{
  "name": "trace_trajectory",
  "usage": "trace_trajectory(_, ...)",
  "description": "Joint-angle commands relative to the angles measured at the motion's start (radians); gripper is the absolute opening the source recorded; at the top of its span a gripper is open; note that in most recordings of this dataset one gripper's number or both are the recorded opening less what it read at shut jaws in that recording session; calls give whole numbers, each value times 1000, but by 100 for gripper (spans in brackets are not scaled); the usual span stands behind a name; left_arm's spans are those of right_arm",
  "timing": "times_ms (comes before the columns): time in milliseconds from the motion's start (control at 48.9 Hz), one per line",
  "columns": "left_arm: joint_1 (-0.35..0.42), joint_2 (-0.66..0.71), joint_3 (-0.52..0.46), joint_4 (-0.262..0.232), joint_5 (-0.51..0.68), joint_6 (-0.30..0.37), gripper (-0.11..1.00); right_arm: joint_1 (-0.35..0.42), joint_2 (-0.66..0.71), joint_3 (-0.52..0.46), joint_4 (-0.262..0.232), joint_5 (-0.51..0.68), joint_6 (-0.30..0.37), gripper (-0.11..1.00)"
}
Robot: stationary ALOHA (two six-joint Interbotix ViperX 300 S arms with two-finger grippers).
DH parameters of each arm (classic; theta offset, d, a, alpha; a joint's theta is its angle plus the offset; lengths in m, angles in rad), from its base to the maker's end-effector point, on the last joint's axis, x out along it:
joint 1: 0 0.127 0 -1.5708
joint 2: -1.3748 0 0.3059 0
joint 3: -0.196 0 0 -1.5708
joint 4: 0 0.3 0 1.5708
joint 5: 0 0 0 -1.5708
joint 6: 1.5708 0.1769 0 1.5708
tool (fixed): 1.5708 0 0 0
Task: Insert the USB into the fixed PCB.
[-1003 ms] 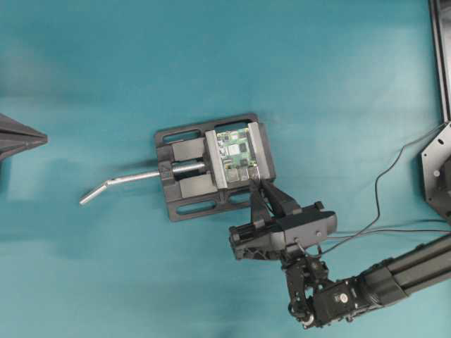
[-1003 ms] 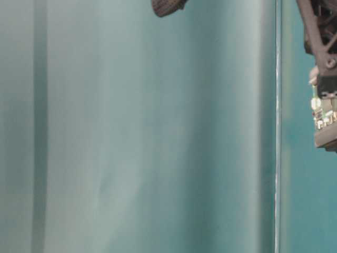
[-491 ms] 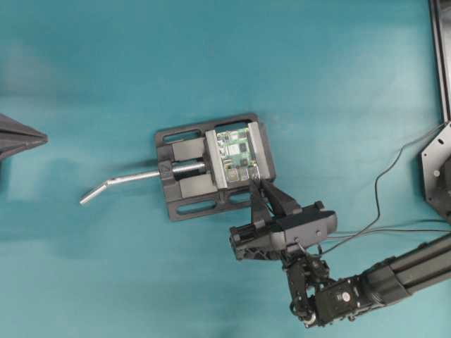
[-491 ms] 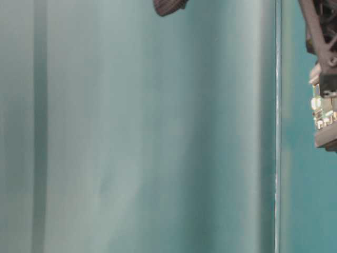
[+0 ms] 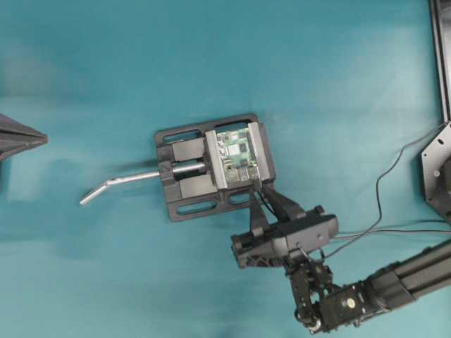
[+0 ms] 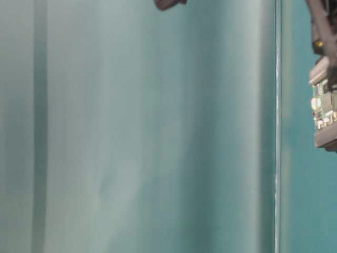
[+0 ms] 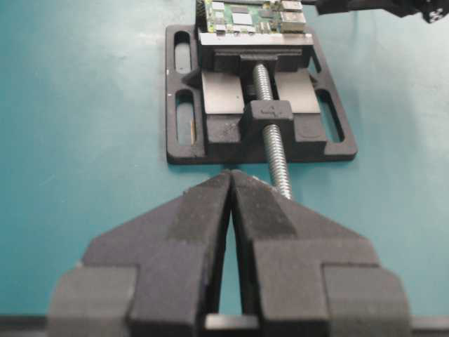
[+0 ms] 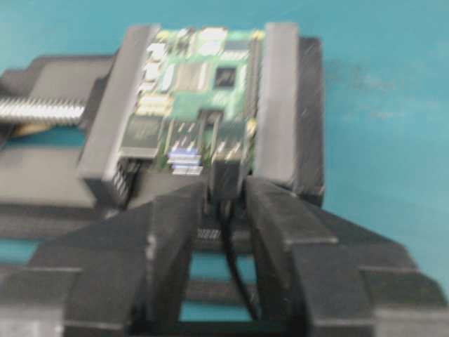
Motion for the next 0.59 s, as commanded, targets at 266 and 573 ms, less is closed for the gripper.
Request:
trace_trajectory(266, -5, 11, -28, 2, -8, -3, 4, 35, -52, -11, 0, -5, -3, 36)
trace_trajectory(573, -5, 11, -26, 2, -6, -3, 4, 38, -114, 41, 0, 2, -80, 36)
